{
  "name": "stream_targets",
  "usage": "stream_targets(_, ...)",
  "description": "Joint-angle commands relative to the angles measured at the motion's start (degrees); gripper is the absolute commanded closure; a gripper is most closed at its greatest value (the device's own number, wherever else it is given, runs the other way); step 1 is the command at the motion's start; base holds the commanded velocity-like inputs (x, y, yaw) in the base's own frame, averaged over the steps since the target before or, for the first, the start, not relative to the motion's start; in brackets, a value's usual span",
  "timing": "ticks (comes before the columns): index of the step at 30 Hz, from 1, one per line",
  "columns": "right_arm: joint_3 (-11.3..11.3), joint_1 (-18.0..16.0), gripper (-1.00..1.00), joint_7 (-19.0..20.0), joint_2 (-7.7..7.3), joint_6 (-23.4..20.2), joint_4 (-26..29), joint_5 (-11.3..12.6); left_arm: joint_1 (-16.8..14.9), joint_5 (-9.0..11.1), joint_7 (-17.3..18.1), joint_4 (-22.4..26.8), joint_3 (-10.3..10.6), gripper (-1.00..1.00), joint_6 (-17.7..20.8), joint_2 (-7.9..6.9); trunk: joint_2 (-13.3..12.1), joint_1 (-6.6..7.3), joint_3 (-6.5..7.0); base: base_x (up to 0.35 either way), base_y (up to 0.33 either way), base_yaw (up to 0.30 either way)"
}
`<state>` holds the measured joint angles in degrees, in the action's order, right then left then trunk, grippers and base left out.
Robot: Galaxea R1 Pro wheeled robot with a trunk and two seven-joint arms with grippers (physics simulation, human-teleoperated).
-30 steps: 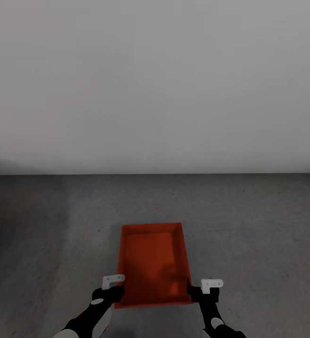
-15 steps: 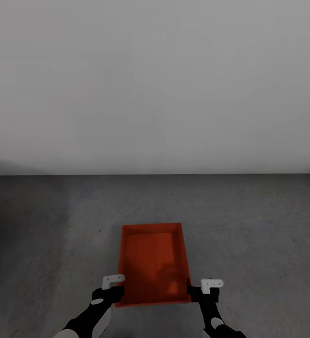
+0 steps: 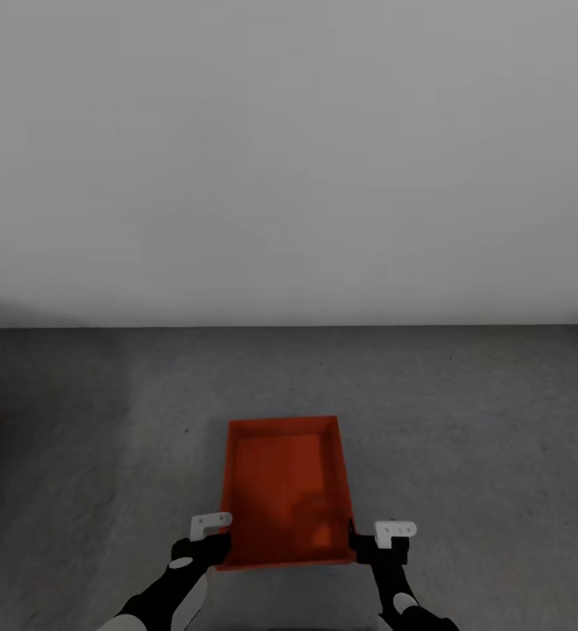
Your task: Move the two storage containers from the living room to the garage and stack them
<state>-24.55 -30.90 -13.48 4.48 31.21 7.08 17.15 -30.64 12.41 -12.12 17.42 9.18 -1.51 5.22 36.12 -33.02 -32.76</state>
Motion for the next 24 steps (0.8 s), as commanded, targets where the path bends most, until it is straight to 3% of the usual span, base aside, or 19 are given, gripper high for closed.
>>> stream_targets(1, -0.50, -0.04, -1.00, -0.32, 0.00, 0.12, -0.04, 0.36, -0.03, 0.59, -0.36, -0.02, 0.49, -1.00, -0.16, -0.03, -0.37, 0.21, 0.14, 0.000, 0.000, 0.000)
stream_targets(15, -0.50, -0.04, -1.00, -0.32, 0.00, 0.10, -0.04, 0.34, -0.03, 0.70, -0.36, 0.06, 0.49, -1.00, 0.24, -0.03, -5.98, 3.29, 2.65, 0.000, 0.000, 0.000)
stream_targets(24, -0.50, -0.04, -1.00, -0.32, 0.00, 0.08, -0.04, 0.34, -0.03, 0.93, -0.44, 0.07, 0.49, -1.00, 0.22, 0.04, -5.98, 3.29, 2.65, 0.000, 0.000, 0.000)
